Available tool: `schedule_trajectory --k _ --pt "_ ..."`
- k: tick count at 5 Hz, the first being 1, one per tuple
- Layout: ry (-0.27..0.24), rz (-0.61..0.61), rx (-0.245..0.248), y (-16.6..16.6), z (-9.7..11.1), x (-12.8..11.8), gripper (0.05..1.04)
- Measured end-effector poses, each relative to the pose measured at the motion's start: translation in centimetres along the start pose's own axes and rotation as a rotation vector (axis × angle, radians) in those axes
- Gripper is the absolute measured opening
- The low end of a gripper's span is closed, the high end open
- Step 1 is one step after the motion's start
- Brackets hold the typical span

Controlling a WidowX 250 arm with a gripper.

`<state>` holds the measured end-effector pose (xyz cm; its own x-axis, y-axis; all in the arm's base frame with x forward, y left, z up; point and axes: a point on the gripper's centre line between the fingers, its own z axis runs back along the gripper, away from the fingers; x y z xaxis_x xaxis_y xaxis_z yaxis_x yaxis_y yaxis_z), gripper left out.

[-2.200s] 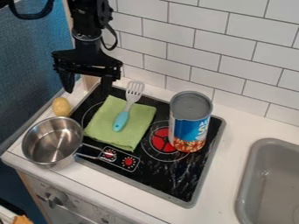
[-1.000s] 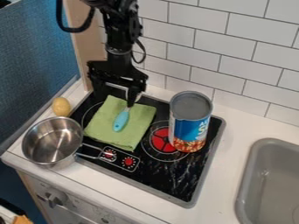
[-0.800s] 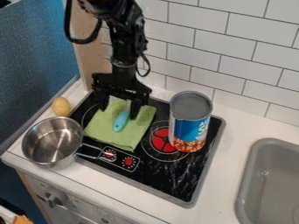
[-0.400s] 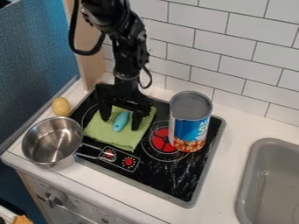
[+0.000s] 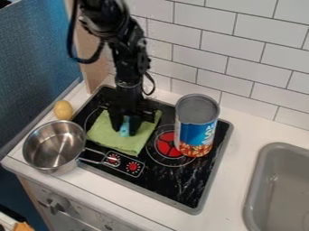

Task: Put the blue spatula on the right side of the blue can

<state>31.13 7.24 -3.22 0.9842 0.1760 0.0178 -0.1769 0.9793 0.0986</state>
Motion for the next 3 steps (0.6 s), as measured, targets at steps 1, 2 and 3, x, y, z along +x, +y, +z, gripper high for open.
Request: schedule_trajectory --k 1,2,3 --pt "0.000 0.003 -0.006 0.3 0.0 0.0 0.346" --pt "-0.010 0.003 -0.016 0.5 0.9 0.1 0.346" --pt "-0.011 0.002 -0.008 0.9 2.6 0.1 0.346"
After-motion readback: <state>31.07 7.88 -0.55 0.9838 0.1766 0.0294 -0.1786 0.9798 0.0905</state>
